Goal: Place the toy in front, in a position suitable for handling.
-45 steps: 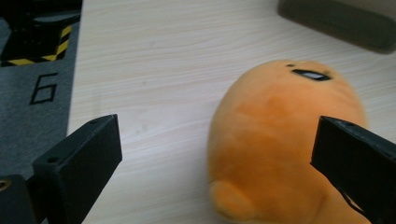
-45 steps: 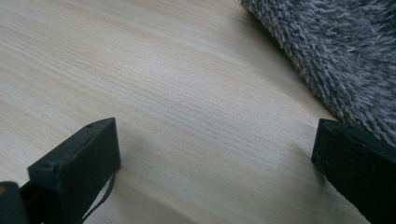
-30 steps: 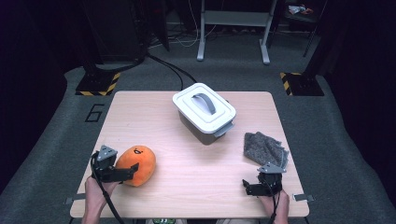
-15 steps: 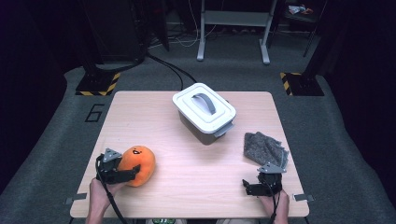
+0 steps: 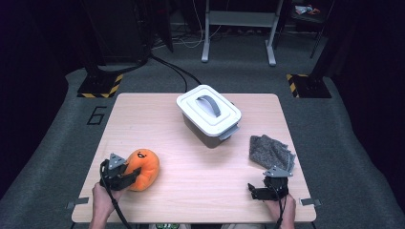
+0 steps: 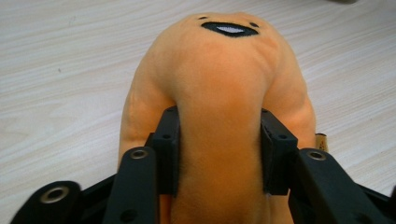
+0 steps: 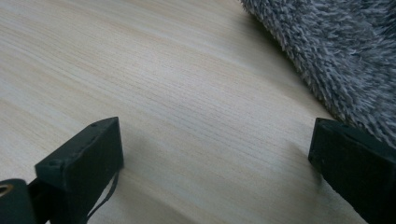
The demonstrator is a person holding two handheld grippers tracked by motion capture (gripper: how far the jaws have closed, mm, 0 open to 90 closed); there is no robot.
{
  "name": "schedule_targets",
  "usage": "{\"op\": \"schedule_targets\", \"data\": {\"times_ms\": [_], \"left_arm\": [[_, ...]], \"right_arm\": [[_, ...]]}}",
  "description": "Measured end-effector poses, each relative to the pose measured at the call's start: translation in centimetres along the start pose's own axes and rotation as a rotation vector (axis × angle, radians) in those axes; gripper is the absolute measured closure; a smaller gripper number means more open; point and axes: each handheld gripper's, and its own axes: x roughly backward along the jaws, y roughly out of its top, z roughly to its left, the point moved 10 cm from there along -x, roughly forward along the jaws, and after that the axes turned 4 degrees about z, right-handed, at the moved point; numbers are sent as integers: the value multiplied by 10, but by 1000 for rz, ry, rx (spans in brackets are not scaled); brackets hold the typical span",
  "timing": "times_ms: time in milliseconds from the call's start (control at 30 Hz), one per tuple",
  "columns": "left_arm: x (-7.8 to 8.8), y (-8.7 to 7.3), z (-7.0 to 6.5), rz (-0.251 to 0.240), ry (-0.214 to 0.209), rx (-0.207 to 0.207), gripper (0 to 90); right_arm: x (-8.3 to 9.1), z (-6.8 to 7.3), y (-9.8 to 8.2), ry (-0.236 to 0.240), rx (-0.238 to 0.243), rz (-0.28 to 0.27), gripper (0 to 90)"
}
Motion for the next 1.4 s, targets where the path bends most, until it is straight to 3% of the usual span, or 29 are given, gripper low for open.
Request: {"op": "schedule_targets", "data": {"times_ms": [167, 300, 500, 933, 1400], "left_arm": [[2, 3, -2, -19, -19, -10, 619], [4, 8, -5, -32, -29, -41, 629], [7, 17, -17, -51, -77, -73, 632], [10, 43, -58, -70, -206, -204, 616], [-4, 59, -97, -65, -293, -301, 602]], "right_arm": [[0, 0, 0, 0, 1, 0, 22], [0, 0, 0, 0, 1, 0, 24], [0, 0, 0, 0, -1, 0, 26], [0, 0, 0, 0, 1, -1, 26], [0, 0, 0, 0, -2, 0, 27]]}}
